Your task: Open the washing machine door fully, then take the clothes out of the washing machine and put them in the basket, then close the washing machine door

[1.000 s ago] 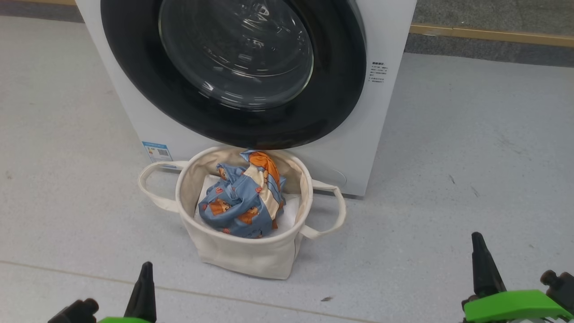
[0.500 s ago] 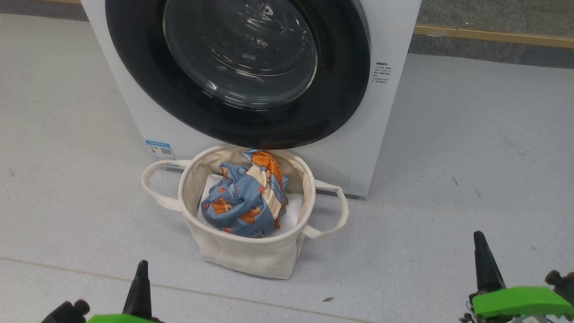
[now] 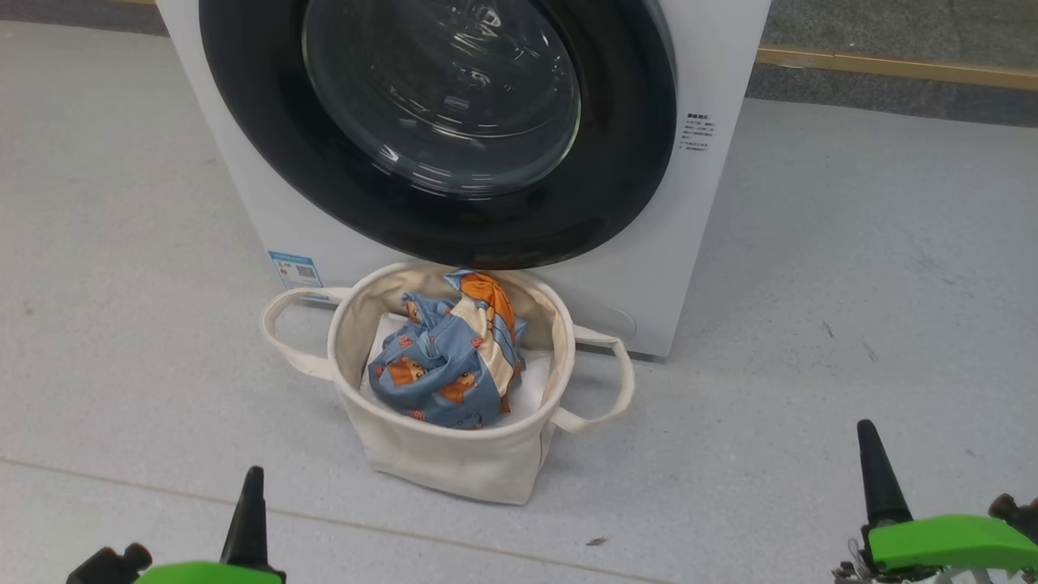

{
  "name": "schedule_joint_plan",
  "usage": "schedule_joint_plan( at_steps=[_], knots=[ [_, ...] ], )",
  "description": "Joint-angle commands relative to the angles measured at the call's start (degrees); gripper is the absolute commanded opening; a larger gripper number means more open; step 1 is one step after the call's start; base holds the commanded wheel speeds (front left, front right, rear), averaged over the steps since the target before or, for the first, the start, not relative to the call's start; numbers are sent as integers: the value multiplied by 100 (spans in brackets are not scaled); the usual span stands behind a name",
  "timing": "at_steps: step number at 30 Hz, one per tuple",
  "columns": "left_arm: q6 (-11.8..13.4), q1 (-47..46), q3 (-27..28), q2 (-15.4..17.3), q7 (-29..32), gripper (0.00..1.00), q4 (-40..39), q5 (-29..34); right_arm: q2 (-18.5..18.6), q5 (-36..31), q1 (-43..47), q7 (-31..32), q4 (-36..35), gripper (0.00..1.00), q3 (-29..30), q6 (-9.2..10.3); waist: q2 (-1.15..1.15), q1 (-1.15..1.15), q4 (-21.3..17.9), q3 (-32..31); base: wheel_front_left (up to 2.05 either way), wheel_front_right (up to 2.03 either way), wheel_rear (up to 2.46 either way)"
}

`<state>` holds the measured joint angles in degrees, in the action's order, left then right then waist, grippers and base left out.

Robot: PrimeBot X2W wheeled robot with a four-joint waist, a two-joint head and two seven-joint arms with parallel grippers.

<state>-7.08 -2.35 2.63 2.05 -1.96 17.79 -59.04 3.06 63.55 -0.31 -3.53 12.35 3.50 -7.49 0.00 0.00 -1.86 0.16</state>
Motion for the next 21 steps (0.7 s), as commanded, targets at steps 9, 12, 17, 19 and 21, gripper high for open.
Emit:
schedule_joint_plan(
  at_steps=[9, 12, 17, 19, 21],
  knots=[
    [-28, -283, 192, 62, 186, 0, -249, -683, 109, 631, -356, 180, -107, 0, -18, 0, 0, 0, 35, 0, 0, 0, 0],
    [-29, -291, 207, 64, 237, 0, -259, -885, 110, 814, -372, 231, -87, 0, -8, 0, 0, 0, 46, 0, 0, 0, 0],
    [-30, -304, 232, 66, 321, 0, -274, -1221, 112, 1120, -400, 316, -54, 0, 8, 0, 0, 0, 66, 1, 0, 0, 0],
    [-31, -309, 242, 67, 354, 0, -281, -1355, 112, 1242, -411, 351, -40, 0, 15, 0, 0, 0, 73, 1, 0, 0, 0],
    [-32, -314, 252, 68, 388, 0, -287, -1489, 112, 1363, -422, 385, -27, 0, 22, 0, 0, 0, 81, 1, 0, 0, 0]
  ],
)
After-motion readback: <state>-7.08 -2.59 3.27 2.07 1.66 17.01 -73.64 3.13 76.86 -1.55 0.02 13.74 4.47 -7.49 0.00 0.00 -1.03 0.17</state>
